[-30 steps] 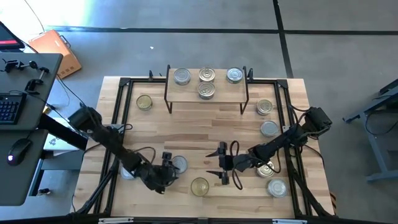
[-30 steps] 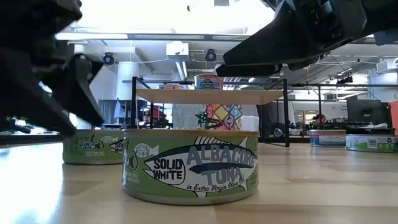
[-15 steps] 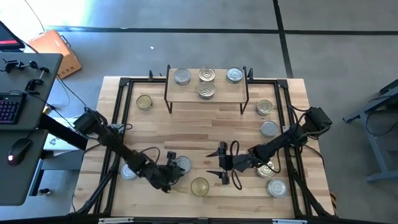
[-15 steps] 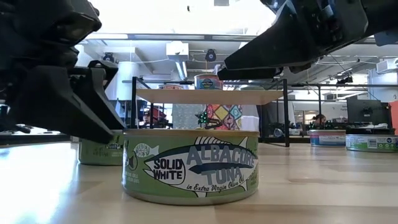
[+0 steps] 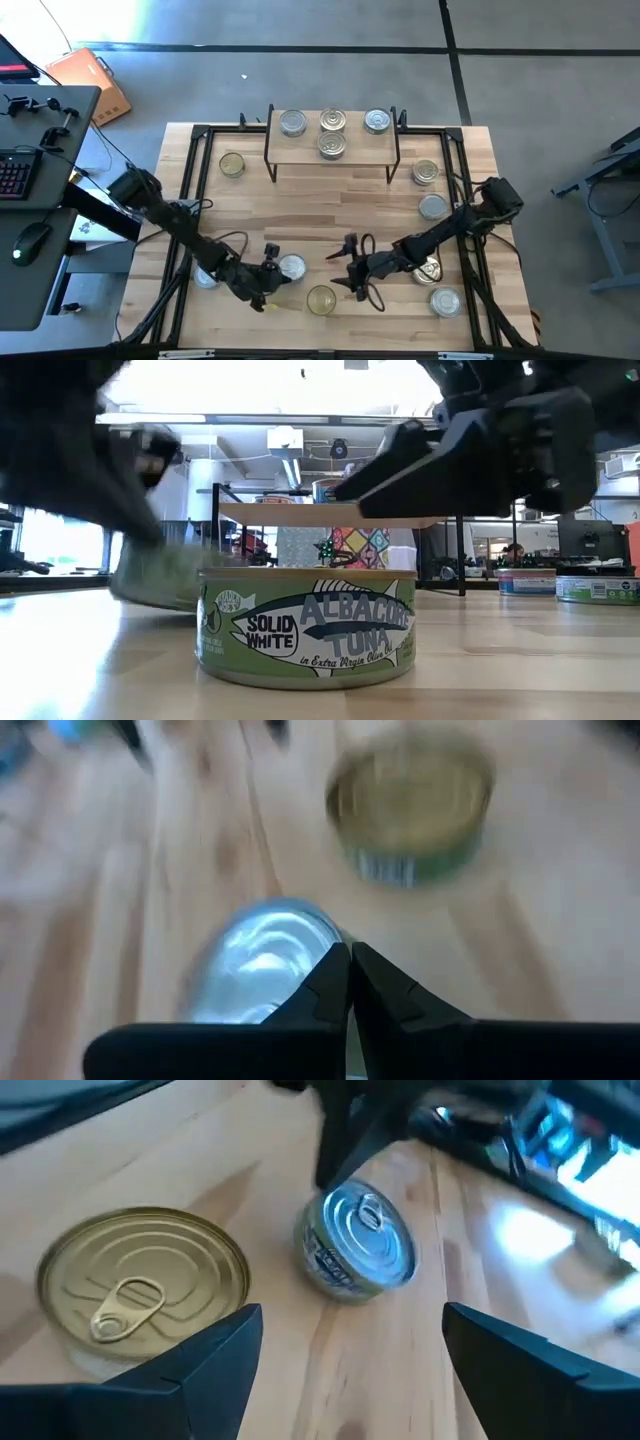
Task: Stack canned seafood by type on shelf
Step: Put the green tuna can on the shelf
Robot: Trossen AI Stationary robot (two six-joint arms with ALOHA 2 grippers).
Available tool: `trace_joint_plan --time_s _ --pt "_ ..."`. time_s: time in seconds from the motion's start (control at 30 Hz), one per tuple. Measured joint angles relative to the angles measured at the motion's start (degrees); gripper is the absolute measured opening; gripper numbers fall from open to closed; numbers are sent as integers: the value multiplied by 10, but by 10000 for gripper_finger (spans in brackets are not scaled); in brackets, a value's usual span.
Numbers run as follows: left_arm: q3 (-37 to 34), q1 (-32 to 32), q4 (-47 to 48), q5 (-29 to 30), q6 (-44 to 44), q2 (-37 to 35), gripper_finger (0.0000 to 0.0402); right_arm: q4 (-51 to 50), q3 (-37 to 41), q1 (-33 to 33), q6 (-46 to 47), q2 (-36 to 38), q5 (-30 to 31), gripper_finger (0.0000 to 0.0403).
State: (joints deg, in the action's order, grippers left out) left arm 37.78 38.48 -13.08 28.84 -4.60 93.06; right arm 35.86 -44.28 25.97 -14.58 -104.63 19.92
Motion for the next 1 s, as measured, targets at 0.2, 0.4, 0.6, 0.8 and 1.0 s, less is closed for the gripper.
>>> trace_joint_plan --time_s 0.2,0.4,0.6,0.8,1.0 --pt "1 -8 -7 11 34 -45 0 -21 -71 -3 -118 -38 8 302" --pt "2 -16 -23 26 33 -60 0 -128 -146 -14 -150 -49 16 302" --pt "2 -26 -68 47 46 -60 0 -189 -193 -29 -186 -66 21 302" --pt "2 -28 -99 65 65 -60 0 -179 -197 -36 -201 -71 25 289" --pt "3 -27 -103 74 68 -61 0 -177 -197 -30 -144 -71 72 181"
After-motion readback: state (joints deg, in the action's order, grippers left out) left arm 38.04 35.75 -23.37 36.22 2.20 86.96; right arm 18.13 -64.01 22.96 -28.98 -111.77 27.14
